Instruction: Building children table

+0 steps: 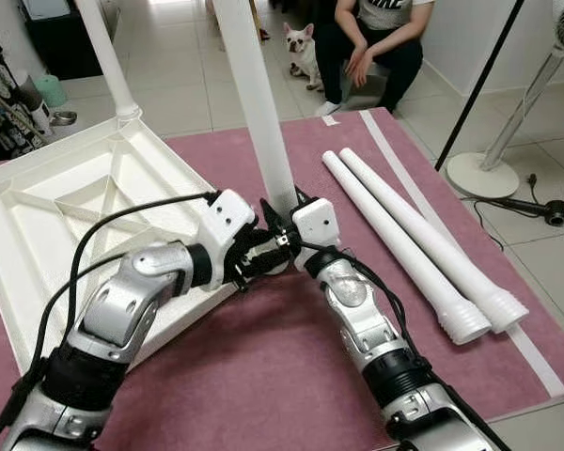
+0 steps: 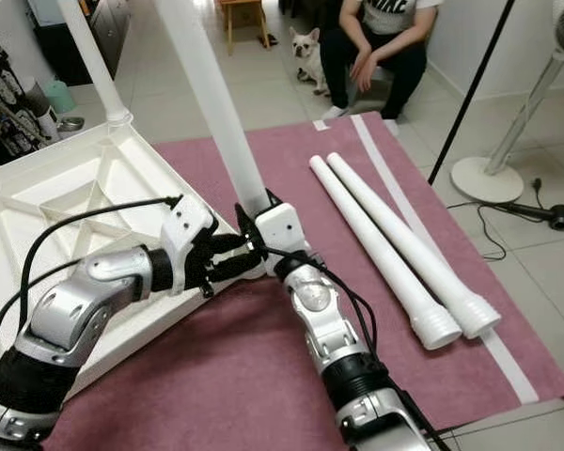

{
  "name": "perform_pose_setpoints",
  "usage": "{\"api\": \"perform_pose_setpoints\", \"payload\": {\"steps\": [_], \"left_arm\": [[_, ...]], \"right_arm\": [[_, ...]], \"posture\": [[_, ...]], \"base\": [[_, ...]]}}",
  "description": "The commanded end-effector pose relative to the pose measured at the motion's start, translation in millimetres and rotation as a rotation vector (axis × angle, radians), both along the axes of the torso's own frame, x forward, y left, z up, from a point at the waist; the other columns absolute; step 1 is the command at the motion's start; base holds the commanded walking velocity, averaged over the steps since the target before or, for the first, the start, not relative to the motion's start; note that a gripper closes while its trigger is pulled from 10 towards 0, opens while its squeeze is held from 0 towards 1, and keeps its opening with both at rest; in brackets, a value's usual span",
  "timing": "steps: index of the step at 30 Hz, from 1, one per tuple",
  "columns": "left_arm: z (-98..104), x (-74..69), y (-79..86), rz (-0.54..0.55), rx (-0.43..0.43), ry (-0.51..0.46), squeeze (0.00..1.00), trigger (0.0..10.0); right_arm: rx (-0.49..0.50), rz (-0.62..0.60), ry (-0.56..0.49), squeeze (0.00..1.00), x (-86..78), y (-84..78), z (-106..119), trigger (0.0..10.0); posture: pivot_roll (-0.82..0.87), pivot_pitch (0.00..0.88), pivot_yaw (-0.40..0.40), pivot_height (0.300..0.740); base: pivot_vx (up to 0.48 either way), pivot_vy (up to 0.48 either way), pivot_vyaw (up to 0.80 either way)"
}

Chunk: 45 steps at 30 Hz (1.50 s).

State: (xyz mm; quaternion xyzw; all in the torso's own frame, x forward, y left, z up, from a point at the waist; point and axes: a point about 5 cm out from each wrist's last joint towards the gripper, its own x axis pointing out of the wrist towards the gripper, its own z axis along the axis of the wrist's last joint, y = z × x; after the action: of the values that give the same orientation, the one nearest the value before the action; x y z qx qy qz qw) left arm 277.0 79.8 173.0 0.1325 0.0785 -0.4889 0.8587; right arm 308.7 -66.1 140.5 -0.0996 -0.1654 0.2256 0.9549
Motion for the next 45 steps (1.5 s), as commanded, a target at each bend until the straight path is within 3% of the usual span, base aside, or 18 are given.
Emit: {"api": "perform_pose_setpoints", "payload": {"steps": [1, 2, 3, 4, 10, 11, 14, 16, 17, 18, 19, 23, 25, 27, 29, 34, 44, 45], "left_arm": [[19, 19.2, 20.8, 0.239, 0.034, -0.172, 0.0, 10.0], [18, 21.8, 24.7, 0.245, 0.112, -0.23, 0.71, 10.0], [18, 21.8, 24.7, 0.245, 0.112, -0.23, 0.71, 10.0], [16, 20.8, 27.1, 0.225, 0.168, -0.258, 1.0, 10.0], [10, 16.8, 33.1, 0.194, 0.253, -0.27, 1.0, 10.0], [7, 16.9, 36.7, 0.202, 0.281, -0.264, 0.0, 10.0], [3, 19.5, 43.9, 0.246, 0.306, -0.239, 0.0, 10.0], [11, 25.4, 47.2, 0.316, 0.187, -0.192, 0.0, 10.0], [11, 25.4, 47.2, 0.316, 0.187, -0.192, 0.0, 10.0], [18, 27.3, 46.8, 0.334, 0.109, -0.173, 0.0, 10.0], [38, 31.0, 44.5, 0.356, -0.068, -0.159, 0.0, 10.0], [51, 34.2, 44.1, 0.377, -0.168, -0.16, 0.0, 10.0], [70, 35.8, 39.5, 0.368, -0.318, -0.129, 0.0, 10.0], [80, 33.2, 33.7, 0.33, -0.39, -0.11, 0.0, 10.0], [80, 33.2, 33.7, 0.33, -0.39, -0.11, 0.0, 10.0], [96, 21.4, 4.2, 0.213, -0.538, -0.057, 0.0, 10.0], [101, 24.5, -6.9, 0.243, -0.619, -0.003, 0.0, 10.0], [102, 25.1, -6.8, 0.249, -0.627, 0.003, 0.0, 3.9]], "right_arm": [[-0.046, 0.027, 0.089, 0.0, -6.9, 2.6, -23, 10.0], [-0.048, 0.027, 0.083, 0.0, -5.9, 2.1, -23, 10.0], [-0.048, 0.027, 0.083, 0.0, -5.9, 2.1, -23, 10.0], [-0.05, 0.026, 0.076, 0.0, -4.8, 1.0, -21, 10.0], [-0.053, 0.01, 0.044, 0.0, 0.7, -6.1, -13, 10.0], [-0.053, -0.003, 0.022, 0.0, 4.6, -11.5, -6, 10.0], [-0.059, -0.024, -0.02, 0.0, 10.5, -20.0, 5, 10.0], [-0.063, -0.03, -0.045, 0.0, 13.6, -26.0, 13, 10.0], [-0.063, -0.03, -0.045, 0.0, 13.6, -26.0, 13, 10.0], [-0.064, -0.031, -0.049, 0.0, 14.4, -28.1, 14, 10.0], [-0.079, -0.03, -0.061, 0.0, 15.3, -33.0, 16, 10.0], [-0.092, -0.024, -0.072, 0.0, 15.7, -35.3, 18, 10.0], [-0.114, -0.001, -0.091, 0.0, 15.7, -34.1, 21, 10.0], [-0.118, 0.013, -0.098, 0.0, 15.9, -31.8, 23, 10.0], [-0.118, 0.013, -0.098, 0.0, 15.9, -31.8, 23, 10.0], [-0.121, 0.09, -0.115, 0.0, 16.1, -10.7, 29, 10.0], [-0.133, 0.157, -0.101, 0.0, 13.3, 6.5, 25, 10.0], [-0.131, 0.159, -0.096, 0.0, 13.2, 7.4, 24, 10.0]], "posture": [[0.04, 0.0, 0.095, 0.74], [0.04, 0.0, 0.094, 0.74], [0.04, 0.0, 0.094, 0.74], [0.04, 0.0, 0.093, 0.74], [0.04, 0.0, 0.091, 0.74], [0.04, 0.0, 0.091, 0.74], [0.04, 0.0, 0.091, 0.74], [0.04, 0.0, 0.089, 0.74], [0.04, 0.0, 0.089, 0.74], [0.04, 0.0, 0.088, 0.74], [0.04, 0.0, 0.086, 0.74], [0.04, 0.0, 0.086, 0.74], [0.04, 0.0, 0.086, 0.74], [0.04, 0.0, 0.089, 0.74], [0.04, 0.0, 0.089, 0.74], [0.04, 0.0, 0.089, 0.74], [0.04, 0.0, 0.077, 0.74], [0.04, 0.0, 0.074, 0.74]], "base": [[0.0, 0.0, 0.0], [0.0, 0.0, 0.0], [0.0, 0.0, 0.0], [0.0, 0.0, 0.0], [0.0, 0.0, 0.0], [0.0, 0.0, 0.0], [0.0, 0.0, 0.0], [0.0, 0.0, 0.0], [0.0, 0.0, 0.0], [0.0, 0.0, 0.0], [0.0, 0.0, 0.0], [0.0, 0.0, 0.0], [0.0, 0.0, 0.0], [0.0, 0.0, 0.0], [0.0, 0.0, 0.0], [0.0, 0.0, 0.0], [0.0, 0.0, 0.0], [0.0, 0.0, 0.0]]}}
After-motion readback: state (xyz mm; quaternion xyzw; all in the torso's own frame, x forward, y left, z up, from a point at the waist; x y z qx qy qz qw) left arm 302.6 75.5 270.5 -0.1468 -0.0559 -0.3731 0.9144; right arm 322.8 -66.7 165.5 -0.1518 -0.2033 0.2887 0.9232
